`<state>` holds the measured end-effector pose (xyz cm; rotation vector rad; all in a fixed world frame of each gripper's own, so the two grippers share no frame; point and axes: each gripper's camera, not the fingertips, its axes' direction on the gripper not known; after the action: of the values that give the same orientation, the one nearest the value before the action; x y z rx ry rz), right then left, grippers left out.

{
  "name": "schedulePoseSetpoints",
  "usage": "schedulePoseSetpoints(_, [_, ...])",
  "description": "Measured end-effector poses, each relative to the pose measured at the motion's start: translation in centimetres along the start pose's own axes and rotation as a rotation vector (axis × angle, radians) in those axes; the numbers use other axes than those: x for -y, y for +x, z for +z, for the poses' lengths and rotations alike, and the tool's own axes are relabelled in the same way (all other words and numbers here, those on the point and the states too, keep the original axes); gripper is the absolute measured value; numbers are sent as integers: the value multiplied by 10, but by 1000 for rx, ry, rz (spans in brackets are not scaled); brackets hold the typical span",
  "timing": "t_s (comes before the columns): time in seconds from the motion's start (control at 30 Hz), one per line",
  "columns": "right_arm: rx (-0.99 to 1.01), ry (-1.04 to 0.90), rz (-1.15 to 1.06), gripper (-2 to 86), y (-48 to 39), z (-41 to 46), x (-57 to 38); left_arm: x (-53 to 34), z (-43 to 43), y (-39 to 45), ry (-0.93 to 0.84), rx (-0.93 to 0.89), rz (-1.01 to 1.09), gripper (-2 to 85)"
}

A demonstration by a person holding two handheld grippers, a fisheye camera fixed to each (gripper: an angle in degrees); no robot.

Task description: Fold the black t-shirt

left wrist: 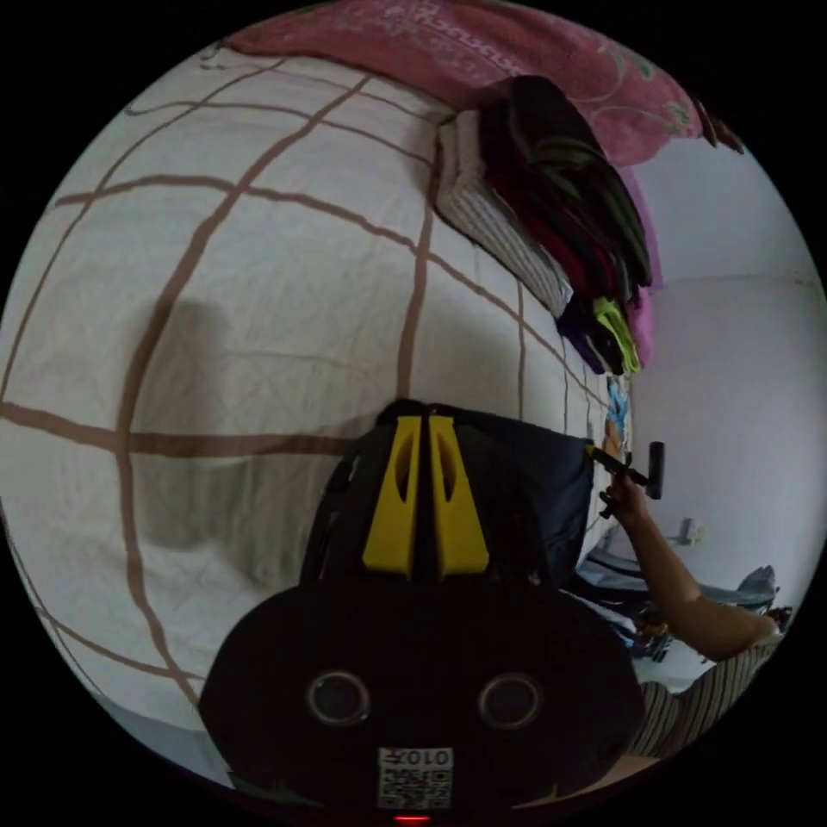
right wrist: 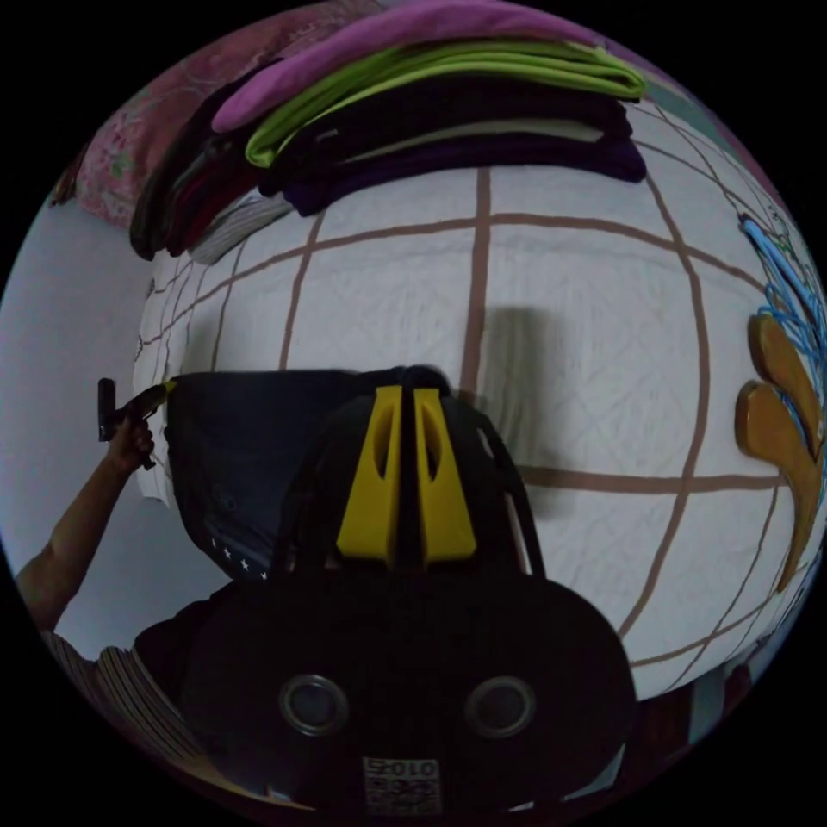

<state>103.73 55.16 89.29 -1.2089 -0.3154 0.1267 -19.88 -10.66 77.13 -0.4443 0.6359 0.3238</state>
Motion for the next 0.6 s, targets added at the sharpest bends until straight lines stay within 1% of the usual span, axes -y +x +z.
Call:
schedulePoseSetpoints(0.1, [-5, -37, -38, 33, 1, 1, 3, 4, 6, 3, -30, -51, 1, 18])
schedulePoseSetpoints(0.23, [33, -26, -108, 51, 7, -9, -7, -1, 5, 17, -45, -20, 61, 38])
schedulePoseSetpoints(0.33, [0, 56, -126, 64, 13, -28, -27, -16, -4, 38, -8, 88, 144, 49])
schedulePoseSetpoints(0.43, [-43, 163, -118, 72, 19, -45, -62, -47, -5, 63, 34, 258, 231, 53])
schedulePoseSetpoints(0.47, [-73, 209, -151, 74, 17, -49, -80, -62, 0, 77, 36, 346, 296, 53])
schedulePoseSetpoints(0.5, [-93, 223, -170, 74, 15, -49, -89, -80, 8, 93, 30, 420, 378, 53])
schedulePoseSetpoints(0.57, [-159, 200, -272, 75, 3, -39, -123, -106, 25, 116, 16, 472, 484, 54])
schedulePoseSetpoints(0.6, [-168, 182, -295, 75, 0, -34, -130, -121, 39, 129, 0, 468, 530, 55])
